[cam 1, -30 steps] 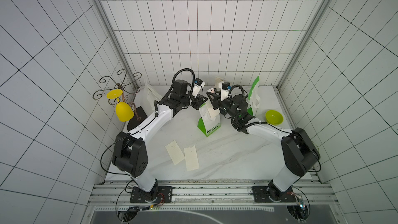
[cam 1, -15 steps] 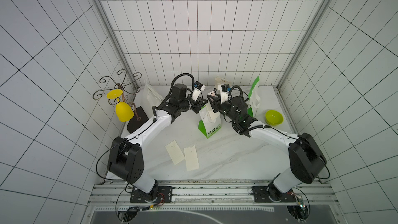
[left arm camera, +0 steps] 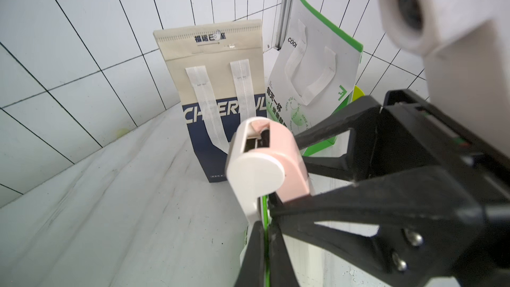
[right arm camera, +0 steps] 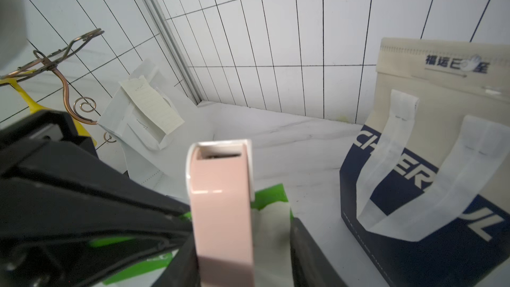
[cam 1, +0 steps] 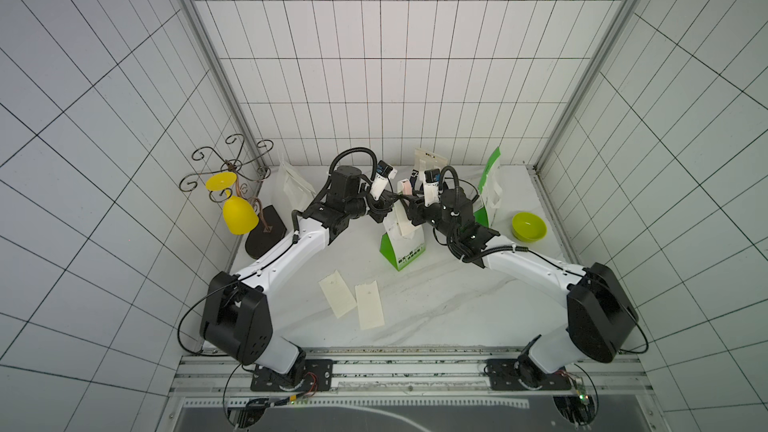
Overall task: Staple the receipts to the bags
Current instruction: Place the stapler in the takeout bag, then staple the receipt to the takeout bag.
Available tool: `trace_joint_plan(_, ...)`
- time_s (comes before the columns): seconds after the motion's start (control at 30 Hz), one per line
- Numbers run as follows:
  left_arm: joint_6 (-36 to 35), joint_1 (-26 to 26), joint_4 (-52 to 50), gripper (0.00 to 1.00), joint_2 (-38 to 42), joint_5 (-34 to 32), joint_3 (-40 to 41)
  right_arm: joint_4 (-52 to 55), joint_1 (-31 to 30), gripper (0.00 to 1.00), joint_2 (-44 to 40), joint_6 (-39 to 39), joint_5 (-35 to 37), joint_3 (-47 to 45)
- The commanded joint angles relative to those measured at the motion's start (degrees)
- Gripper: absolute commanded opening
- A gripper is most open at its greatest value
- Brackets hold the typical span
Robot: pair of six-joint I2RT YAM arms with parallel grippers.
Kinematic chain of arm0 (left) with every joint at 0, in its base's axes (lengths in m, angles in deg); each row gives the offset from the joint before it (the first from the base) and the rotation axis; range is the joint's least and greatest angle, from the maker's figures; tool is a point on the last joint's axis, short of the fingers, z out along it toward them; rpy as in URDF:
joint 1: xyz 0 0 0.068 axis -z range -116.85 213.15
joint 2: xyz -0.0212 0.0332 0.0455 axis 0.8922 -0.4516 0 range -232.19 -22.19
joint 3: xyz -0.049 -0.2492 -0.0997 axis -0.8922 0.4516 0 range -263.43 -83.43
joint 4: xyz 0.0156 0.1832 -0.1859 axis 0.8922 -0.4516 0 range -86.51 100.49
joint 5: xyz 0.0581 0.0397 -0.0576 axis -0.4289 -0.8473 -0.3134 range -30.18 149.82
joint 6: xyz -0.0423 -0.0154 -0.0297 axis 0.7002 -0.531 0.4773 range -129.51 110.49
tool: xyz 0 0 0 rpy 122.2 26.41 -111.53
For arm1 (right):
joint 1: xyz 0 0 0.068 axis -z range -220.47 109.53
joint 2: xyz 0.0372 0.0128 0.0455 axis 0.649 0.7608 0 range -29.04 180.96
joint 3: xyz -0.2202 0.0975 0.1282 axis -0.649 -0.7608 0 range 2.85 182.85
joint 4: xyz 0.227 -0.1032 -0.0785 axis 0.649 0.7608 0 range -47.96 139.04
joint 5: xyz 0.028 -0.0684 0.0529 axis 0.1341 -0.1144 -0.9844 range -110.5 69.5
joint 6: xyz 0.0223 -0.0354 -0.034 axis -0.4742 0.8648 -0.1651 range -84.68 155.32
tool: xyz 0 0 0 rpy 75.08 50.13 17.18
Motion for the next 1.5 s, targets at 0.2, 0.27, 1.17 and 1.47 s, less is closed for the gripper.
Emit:
trace_joint_plan(0.2,-3.0,1.3,3.3,0.00,2.7,0.3,0.4,2.0,-2.0,0.42,-4.3,0.2,1.0,-2.3)
trace_joint_plan(0.27,-3.3,1.3,3.2,0.00,3.0,0.4,0.5,2.2,-2.0,0.45,-4.5,0.1,0.4,-2.3)
trace_joint_plan(1.17,-20.7,0.3,-10.9,0.00,8.4,27.6,-0.3,15.5,9.4,0.82,-23.8,13.9,-44.7,-4.4)
trace_joint_plan(1.47,-22.4,1.8,-13.4,0.00,10.0,31.2,-1.2,17.1,9.6,0.83,-21.3,16.7,-47.4,-2.8)
